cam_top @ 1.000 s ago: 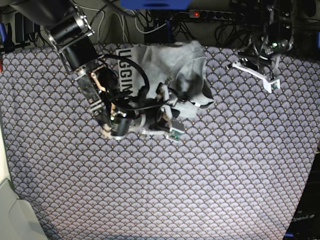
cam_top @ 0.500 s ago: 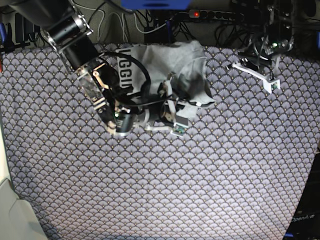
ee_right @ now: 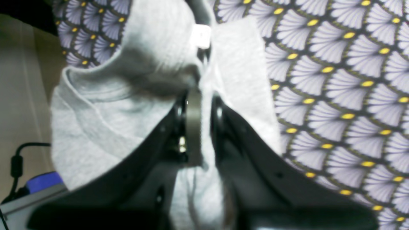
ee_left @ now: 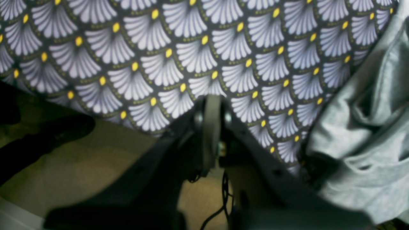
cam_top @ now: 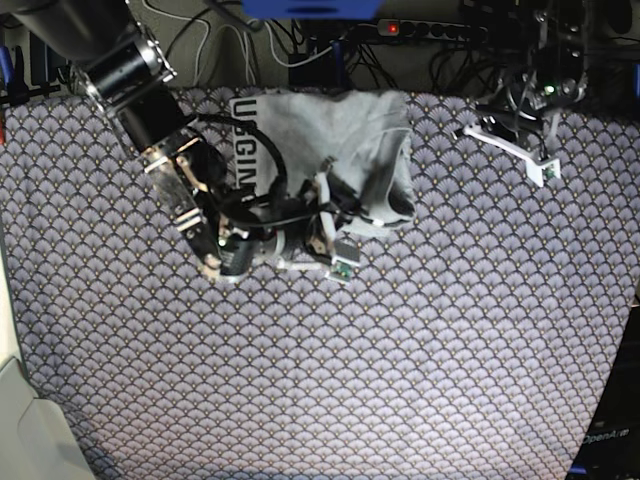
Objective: Fold the T-shirt properly
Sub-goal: 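Press and smooth the folded layer with the right gripper, then withdraw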
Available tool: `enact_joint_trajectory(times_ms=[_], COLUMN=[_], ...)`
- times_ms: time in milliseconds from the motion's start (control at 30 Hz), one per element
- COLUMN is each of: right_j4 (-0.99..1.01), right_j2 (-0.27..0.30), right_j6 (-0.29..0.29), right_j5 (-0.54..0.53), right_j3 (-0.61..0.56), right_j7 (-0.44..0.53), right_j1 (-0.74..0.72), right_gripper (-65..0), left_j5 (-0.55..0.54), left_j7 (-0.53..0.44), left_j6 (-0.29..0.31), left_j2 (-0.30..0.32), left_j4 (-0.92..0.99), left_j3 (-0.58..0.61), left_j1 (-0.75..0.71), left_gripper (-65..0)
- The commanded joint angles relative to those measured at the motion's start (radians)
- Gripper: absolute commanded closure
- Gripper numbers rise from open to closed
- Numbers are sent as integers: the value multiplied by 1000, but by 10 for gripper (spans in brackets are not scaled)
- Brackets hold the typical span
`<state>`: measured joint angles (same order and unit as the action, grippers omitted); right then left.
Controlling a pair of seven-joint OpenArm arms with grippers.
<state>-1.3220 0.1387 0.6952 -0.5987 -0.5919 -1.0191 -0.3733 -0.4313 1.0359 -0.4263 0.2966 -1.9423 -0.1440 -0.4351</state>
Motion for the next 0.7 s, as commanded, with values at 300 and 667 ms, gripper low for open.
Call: enact_joint_trajectory(times_ms=[300, 667], right_j4=[-17, -11], right_j2=[0, 0], right_j6=[3, 3], right_j5=[-14, -13], right_j3=[16, 60], right_j7=[16, 21], right_j1=[-68, -59], right_gripper=[0, 0], left_j5=[2, 2], left_j7=[-13, -13], left_j6=[-3, -3], left_j2=[8, 8], left_j4=[-21, -21], left_j3=[-4, -4], left_j1=[3, 14], left_gripper=[-3, -3])
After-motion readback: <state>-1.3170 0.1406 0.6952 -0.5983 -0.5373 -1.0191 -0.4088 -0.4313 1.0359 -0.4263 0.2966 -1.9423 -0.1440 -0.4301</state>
